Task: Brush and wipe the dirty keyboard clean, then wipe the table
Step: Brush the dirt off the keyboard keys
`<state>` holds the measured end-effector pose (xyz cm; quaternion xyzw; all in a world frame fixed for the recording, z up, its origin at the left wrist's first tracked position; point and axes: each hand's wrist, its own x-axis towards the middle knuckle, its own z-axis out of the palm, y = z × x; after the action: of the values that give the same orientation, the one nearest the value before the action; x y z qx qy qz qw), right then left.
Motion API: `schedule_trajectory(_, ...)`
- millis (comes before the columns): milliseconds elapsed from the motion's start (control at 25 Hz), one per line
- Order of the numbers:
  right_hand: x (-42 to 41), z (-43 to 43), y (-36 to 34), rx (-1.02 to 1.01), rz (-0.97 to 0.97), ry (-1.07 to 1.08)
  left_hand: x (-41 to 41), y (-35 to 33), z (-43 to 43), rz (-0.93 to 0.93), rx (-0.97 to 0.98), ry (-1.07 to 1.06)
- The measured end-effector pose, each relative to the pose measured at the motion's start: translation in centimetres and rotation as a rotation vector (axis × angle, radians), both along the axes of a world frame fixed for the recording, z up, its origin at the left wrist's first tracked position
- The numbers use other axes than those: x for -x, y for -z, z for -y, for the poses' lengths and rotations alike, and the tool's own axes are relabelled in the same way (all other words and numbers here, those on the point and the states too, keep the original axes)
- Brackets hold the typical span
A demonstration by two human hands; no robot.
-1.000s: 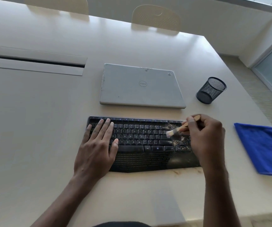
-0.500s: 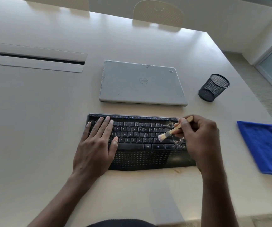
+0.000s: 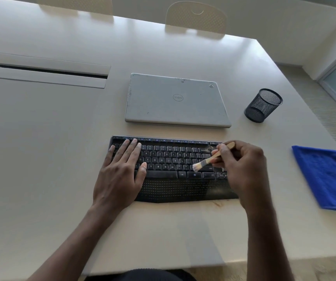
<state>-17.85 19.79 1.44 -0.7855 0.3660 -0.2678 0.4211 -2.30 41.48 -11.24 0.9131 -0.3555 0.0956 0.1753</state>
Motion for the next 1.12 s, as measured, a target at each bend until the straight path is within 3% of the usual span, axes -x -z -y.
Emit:
schedule_trajectory(240, 3.0, 2.2, 0.3, 0.190, -0.113, 0.186, 0.0, 0.0, 0.0, -0.008, 0.008, 0.000)
schedule_trajectory(440, 2.4, 0.7, 0.2, -0.038, 0.003, 0.058, 0.0, 0.0, 0.0, -0.017, 0.013, 0.005)
schedule_trajectory(720, 2.4, 1.8, -0.6, 0.168, -0.053, 0.173, 0.1, 0.1, 0.0, -0.006, 0.012, 0.004)
schedule_trajectory(880, -2.4, 2.3, -0.7, 0.061, 0.052, 0.102, 0.0, 0.1, -0.1, 0.004, -0.005, 0.007)
schedule_trajectory(1000, -4.8, 3.1, 0.4, -0.042, 0.022, 0.064, 0.0, 0.1, 0.0, 0.007, -0.010, 0.008)
schedule_trajectory(1120, -4.1, 4.3, 1.0, 0.081, -0.076, 0.135, 0.0, 0.1, -0.1, 0.012, -0.014, 0.010)
